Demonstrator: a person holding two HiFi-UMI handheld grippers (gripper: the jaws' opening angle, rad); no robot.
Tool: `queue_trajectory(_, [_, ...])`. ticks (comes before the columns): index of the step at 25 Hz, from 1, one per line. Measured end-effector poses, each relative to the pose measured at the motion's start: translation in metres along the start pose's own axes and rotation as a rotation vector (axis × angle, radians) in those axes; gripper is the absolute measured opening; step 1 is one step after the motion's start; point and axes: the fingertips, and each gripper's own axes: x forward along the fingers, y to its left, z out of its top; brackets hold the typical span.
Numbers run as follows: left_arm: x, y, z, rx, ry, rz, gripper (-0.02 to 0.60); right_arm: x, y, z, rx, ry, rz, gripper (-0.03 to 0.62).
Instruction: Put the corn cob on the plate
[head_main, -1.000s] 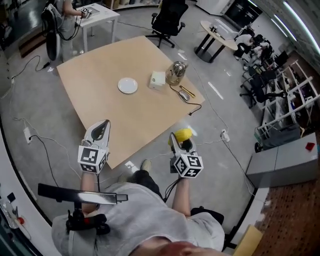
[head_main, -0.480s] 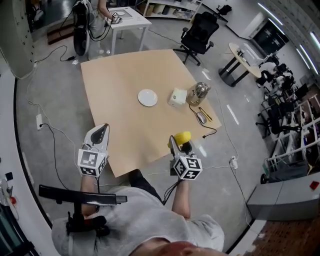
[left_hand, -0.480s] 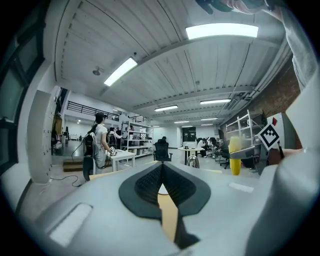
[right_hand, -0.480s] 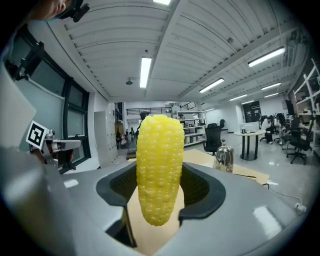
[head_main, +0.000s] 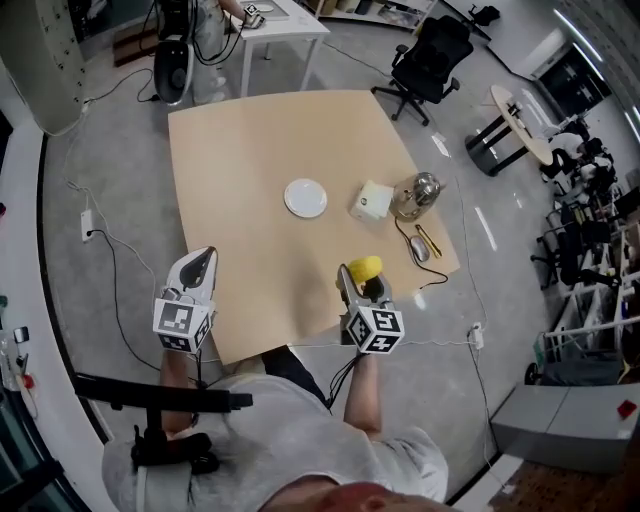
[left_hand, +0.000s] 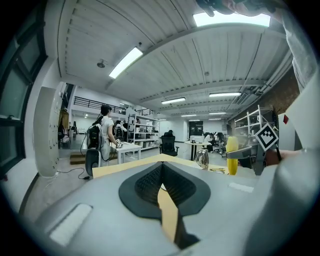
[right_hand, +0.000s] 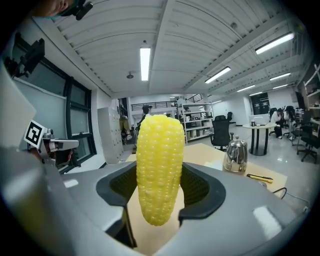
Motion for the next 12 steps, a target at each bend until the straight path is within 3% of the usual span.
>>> queue_trajectory(12, [0.083, 0.009, -0.039, -0.038, 0.112, 0.024, 0.020, 0.095, -0.059, -0.027, 0.006, 0.092, 0.022, 0.262])
